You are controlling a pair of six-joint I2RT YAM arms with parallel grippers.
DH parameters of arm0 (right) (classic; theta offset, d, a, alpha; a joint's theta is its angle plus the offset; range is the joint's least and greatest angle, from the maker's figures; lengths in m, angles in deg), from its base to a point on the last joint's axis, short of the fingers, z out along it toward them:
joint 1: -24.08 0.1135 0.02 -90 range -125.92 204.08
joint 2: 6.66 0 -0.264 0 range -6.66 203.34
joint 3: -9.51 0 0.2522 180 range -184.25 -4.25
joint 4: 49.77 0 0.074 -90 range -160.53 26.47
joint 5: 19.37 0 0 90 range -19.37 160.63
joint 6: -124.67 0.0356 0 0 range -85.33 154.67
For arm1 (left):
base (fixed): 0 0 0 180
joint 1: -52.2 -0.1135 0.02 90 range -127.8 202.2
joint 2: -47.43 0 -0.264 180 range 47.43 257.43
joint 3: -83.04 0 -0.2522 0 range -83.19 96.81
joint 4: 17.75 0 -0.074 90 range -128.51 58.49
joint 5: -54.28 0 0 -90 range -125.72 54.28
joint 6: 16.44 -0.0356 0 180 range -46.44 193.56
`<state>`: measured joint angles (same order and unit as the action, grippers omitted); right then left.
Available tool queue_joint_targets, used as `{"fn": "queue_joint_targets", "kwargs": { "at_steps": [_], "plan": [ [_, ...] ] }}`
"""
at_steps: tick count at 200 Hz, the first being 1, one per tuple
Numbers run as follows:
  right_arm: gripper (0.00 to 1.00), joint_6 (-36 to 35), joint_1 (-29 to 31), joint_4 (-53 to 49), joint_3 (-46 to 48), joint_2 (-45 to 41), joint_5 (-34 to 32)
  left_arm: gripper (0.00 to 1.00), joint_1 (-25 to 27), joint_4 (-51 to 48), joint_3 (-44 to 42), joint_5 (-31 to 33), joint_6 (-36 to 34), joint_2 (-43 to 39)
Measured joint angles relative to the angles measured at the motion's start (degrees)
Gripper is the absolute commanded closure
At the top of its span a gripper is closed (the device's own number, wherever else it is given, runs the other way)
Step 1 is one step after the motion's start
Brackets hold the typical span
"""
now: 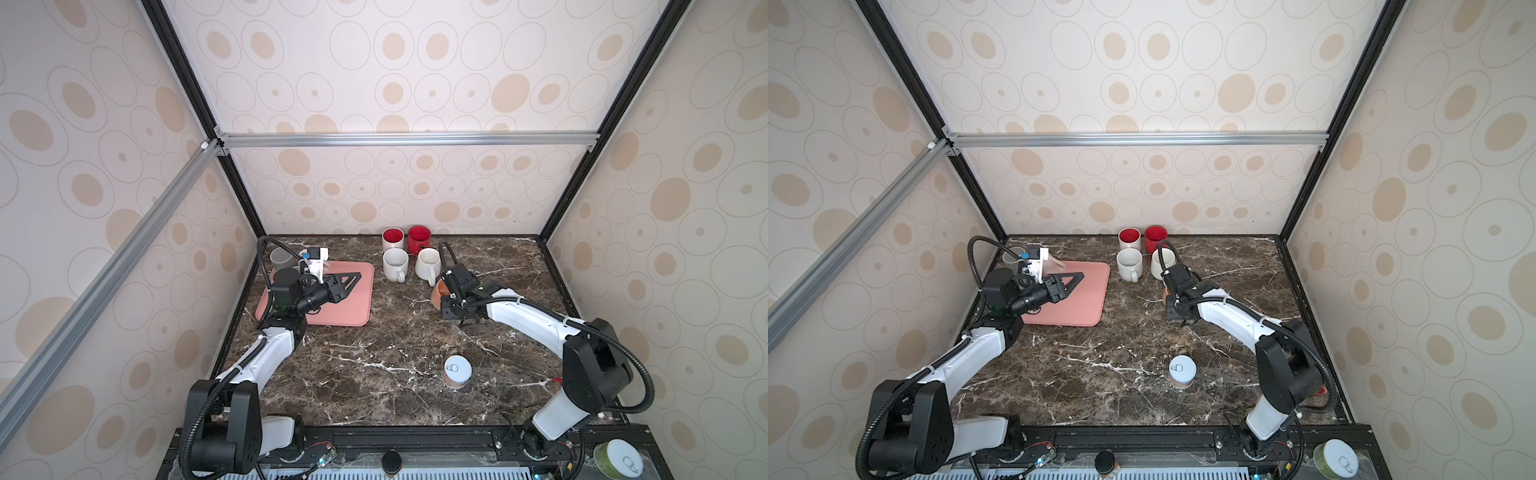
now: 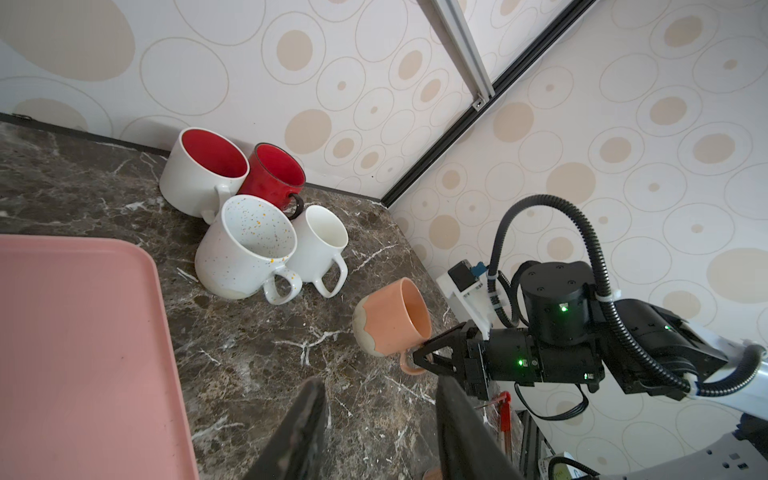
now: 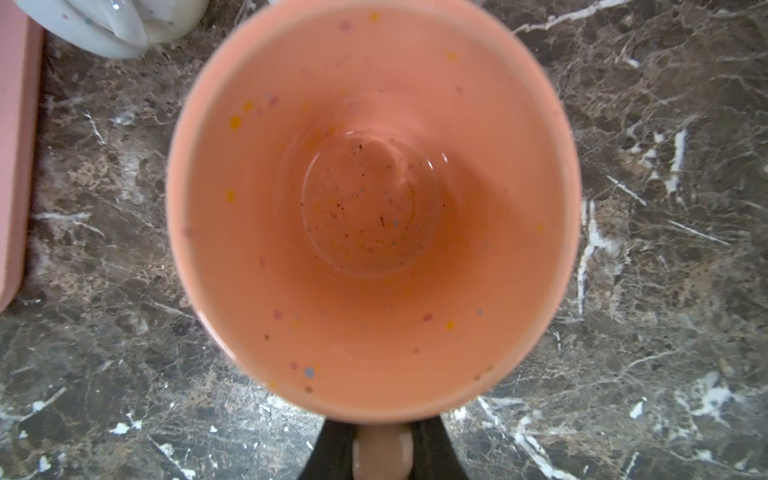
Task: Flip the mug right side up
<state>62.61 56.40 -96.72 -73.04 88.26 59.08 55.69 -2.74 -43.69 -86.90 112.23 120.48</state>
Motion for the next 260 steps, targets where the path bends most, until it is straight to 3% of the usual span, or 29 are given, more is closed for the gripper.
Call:
{"fn": "queue_joint_targets", "kwargs": {
  "at_steps": [61,121,134,155,167,202,260],
  "plan": [
    [1.0,-0.6,1.0,-4.2,-7.0,8.0,-1.4,0.56,-0.6,-6.7,0.2,1.4,-4.8,-1.2],
    [1.0,-0.6,1.0,-5.9,-9.5,10.1,-1.8,0.56,-0.6,-10.1,0.3,2.8,-7.4,-1.4],
    [0.92,-0.7,1.0,-5.9,-9.7,10.3,-1.7,0.56,-0.7,-10.6,0.3,2.9,-7.8,-1.5],
    [0.68,-0.8,1.0,-6.0,-10.1,10.5,-1.3,0.56,-0.7,-11.5,0.3,3.3,-8.4,-2.0],
    [0.61,-1.3,1.0,-6.0,-10.6,10.6,-1.2,0.56,-0.7,-11.8,0.3,3.5,-8.8,-2.4],
    [0.55,-1.4,1.2,-5.4,-12.4,10.3,-1.3,0.55,-0.8,-13.6,0.3,4.1,-9.8,-3.4],
    [0.54,-1.5,3.0,-6.1,-12.7,5.7,-2.2,0.53,-0.9,-17.8,3.4,5.2,-11.6,-4.1]
  ]
}}
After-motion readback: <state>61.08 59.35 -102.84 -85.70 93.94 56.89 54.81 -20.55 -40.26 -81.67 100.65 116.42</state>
